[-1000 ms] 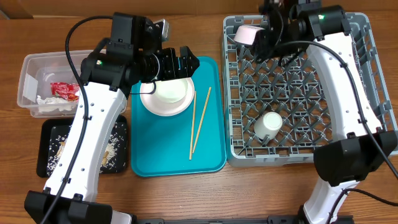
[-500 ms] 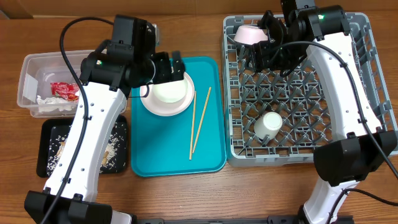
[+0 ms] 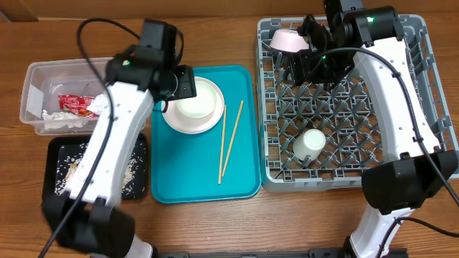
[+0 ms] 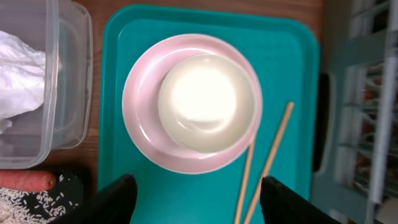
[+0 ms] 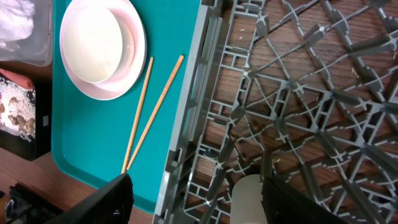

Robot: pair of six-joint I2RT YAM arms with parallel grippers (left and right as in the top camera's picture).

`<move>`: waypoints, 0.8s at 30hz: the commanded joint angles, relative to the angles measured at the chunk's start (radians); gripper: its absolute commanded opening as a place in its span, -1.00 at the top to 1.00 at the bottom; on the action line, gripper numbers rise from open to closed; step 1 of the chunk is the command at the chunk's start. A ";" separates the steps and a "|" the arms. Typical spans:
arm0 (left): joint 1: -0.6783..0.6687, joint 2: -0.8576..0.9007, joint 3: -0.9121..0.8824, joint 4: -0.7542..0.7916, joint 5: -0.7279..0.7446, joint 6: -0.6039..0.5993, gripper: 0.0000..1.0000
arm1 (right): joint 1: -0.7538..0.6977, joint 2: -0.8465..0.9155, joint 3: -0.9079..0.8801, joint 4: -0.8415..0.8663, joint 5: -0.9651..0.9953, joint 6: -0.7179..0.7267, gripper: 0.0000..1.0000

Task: Sort waste into correct bins and load items into the dishwasher
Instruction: 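Lower the left gripper into the white bowl and grasp its rim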

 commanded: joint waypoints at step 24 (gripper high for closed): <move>0.035 0.374 0.003 0.103 -0.070 -0.134 -0.25 | 0.003 -0.003 0.002 0.003 -0.004 -0.001 -0.44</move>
